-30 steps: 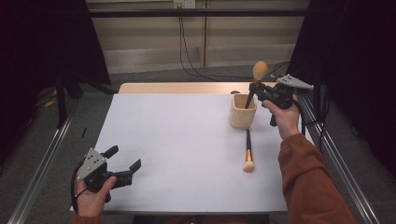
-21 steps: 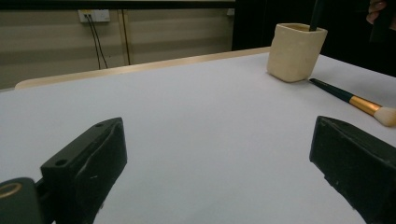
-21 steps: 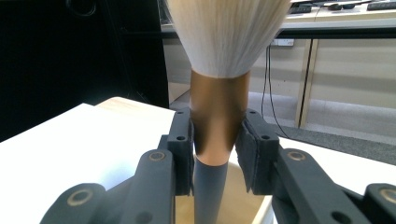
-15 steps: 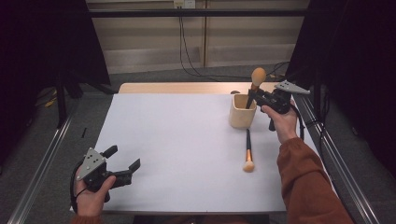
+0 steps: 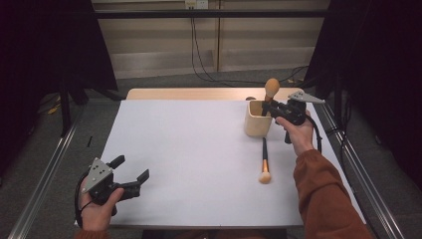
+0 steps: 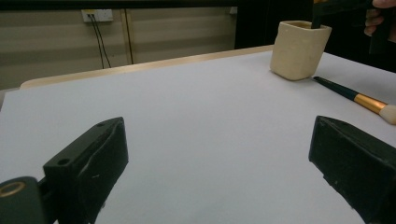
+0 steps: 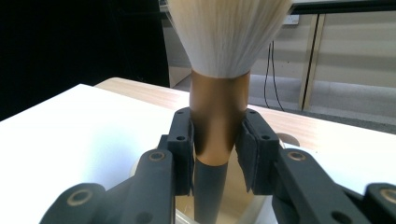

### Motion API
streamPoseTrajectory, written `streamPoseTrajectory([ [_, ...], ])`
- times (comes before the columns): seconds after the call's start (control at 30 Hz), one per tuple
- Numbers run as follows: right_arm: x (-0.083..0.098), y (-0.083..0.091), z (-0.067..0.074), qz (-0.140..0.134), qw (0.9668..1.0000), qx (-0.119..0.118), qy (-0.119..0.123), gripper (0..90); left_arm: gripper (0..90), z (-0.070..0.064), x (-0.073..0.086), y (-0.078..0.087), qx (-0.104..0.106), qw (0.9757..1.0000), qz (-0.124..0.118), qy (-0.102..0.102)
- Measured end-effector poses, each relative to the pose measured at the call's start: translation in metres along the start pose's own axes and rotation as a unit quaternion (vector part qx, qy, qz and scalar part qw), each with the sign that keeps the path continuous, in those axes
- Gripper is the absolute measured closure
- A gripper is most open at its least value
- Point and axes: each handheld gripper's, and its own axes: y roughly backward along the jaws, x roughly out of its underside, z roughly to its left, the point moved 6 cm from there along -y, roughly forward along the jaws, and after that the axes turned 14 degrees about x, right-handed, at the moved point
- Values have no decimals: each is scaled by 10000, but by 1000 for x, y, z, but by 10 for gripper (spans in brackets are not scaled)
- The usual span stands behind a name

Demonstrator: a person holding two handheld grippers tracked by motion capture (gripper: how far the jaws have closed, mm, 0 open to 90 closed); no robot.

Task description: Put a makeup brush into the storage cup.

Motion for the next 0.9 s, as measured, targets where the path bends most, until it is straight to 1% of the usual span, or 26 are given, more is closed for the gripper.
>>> streamPoseTrajectory([
  [0.2, 6, 0, -2, 50, 10000, 33, -25, 688, 49, 1, 0, 0, -9, 10000, -12, 18],
  [0.27, 8, -1, -3, 98, 9999, 73, -40, 684, 52, 1, 0, 0, -30, 10000, 15, -10],
  [0.33, 10, -1, -3, 136, 9999, 71, -79, 670, 55, 0, 0, -1, -4, 10000, -11, 7],
  [0.4, 10, -1, -5, 160, 9997, 90, -180, 602, 55, -1, 0, -2, 15, 10000, -15, 5],
  [0.5, 8, 0, -8, 165, 9995, 151, -227, 569, 54, -1, 0, -2, 16, 10000, -5, 1],
  [0.57, 9, 1, -11, 189, 9992, 193, -305, 477, 55, -1, 0, -2, 25, 10000, 1, 0],
  [0.63, 9, 3, -13, 193, 9988, 230, -375, 456, 54, -1, 0, -2, 22, 10000, -10, 15],
  [0.67, 10, 4, -14, 178, 9988, 243, -396, 411, 54, -1, 0, -2, 26, 10000, -8, 16],
  [0.7, 10, 5, -15, 184, 9987, 264, -402, 372, 54, -1, 0, -2, 21, 10000, 0, -2],
  [0.77, 12, 7, -15, 210, 9987, 300, -360, 336, 54, -1, 0, -2, 25, 10000, 21, -12],
  [0.9, 14, 11, -17, 187, 9986, 326, -364, 240, 54, -1, 0, -2, 27, 10000, 24, -6],
])
